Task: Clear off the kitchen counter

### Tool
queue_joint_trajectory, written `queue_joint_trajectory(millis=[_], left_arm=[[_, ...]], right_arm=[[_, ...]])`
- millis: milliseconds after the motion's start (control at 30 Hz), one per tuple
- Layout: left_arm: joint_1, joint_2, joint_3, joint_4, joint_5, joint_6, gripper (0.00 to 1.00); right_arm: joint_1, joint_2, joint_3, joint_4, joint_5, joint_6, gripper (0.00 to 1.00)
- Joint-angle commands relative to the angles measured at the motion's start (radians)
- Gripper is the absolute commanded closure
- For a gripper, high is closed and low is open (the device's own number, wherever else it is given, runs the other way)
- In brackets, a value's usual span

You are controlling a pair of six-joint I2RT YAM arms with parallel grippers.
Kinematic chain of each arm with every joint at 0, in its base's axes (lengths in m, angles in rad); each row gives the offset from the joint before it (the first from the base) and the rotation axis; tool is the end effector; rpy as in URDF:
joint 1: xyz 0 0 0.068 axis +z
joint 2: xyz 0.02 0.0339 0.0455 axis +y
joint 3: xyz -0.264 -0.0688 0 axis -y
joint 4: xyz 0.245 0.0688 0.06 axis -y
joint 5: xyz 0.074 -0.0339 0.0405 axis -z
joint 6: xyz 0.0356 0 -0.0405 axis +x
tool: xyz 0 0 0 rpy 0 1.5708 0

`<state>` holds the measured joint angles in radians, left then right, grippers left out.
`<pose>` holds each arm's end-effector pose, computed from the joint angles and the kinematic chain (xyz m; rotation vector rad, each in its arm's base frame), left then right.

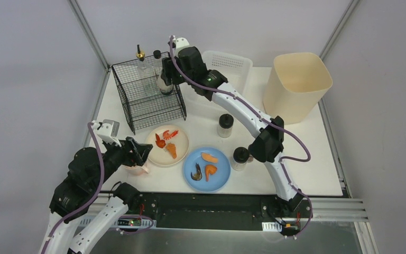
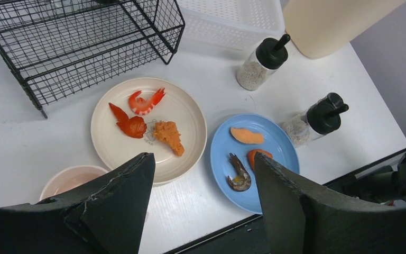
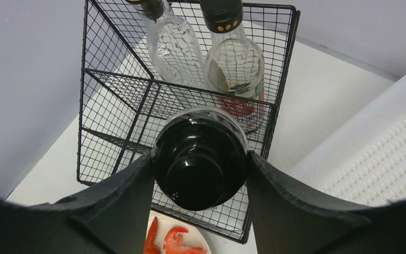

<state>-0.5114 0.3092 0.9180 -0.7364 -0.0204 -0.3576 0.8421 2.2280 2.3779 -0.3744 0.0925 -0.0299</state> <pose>0.0386 -0.0208 0.3692 0.1180 1.7347 -0.6279 0.3496 0.3867 0.3941 -0.7080 1.6788 0.4961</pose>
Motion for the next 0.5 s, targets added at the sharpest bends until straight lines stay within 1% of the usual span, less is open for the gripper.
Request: queue_joint_trajectory(millis=[0,200,467], left_arm=[[-0.007,-0.034,-0.014,0.017,-0.049,0.036,0.29],[-0.007,-0.076,-0.034,0.030,-0.065,0.052,0.30],[-0.008,-0.088,-0.032,0.035,-0.079,0.078,0.29]], right_arm=[[0.000,0.012,0.094,0.171,0.011,0.013,0.87],[-0.003,0.051,0.110,0.200,0.033,0.004,0.87],[-0.016,0.098,0.110,0.201,0.061,0.018,0.87]])
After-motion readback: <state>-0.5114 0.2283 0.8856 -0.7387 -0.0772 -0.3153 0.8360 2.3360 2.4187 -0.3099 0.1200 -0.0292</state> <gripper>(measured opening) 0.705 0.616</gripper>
